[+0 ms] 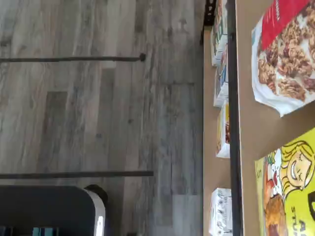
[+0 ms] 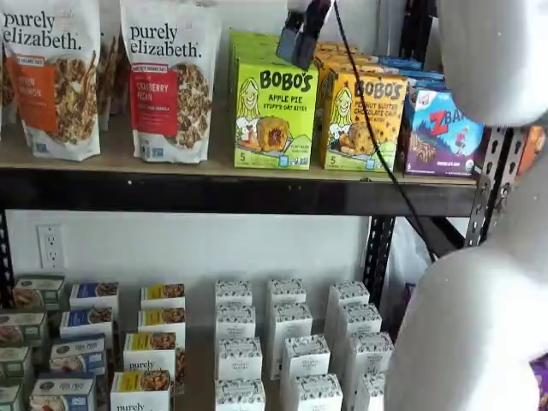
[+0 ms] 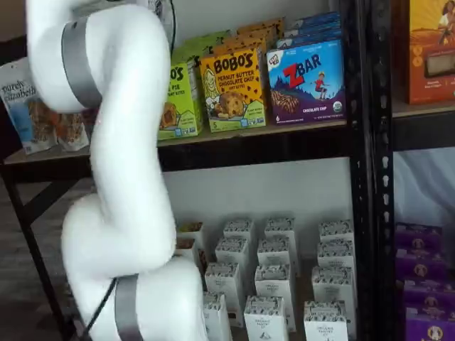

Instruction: Pick the green box on the top shelf, the fourth from the left

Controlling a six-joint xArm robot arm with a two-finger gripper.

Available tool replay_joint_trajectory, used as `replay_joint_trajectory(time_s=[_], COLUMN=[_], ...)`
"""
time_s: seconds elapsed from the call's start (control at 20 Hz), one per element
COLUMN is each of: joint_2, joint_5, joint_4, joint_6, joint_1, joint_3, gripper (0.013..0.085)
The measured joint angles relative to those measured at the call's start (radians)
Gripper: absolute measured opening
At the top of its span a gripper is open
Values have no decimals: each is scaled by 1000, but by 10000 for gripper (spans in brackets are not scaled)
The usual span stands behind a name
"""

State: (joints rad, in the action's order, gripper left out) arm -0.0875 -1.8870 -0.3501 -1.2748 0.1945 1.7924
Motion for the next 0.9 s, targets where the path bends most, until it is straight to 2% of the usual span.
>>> replay_joint_trajectory(time_s=[0.15,0.5,0.9], joint_2=[-28,-35,-57], joint_5=[42,33,75], joint_4=[-29,-42,-66], joint_6=[-8,-13,-18], joint_1=[-12,-24,-30], joint_3=[-36,-33,-64], gripper=[850,850,850])
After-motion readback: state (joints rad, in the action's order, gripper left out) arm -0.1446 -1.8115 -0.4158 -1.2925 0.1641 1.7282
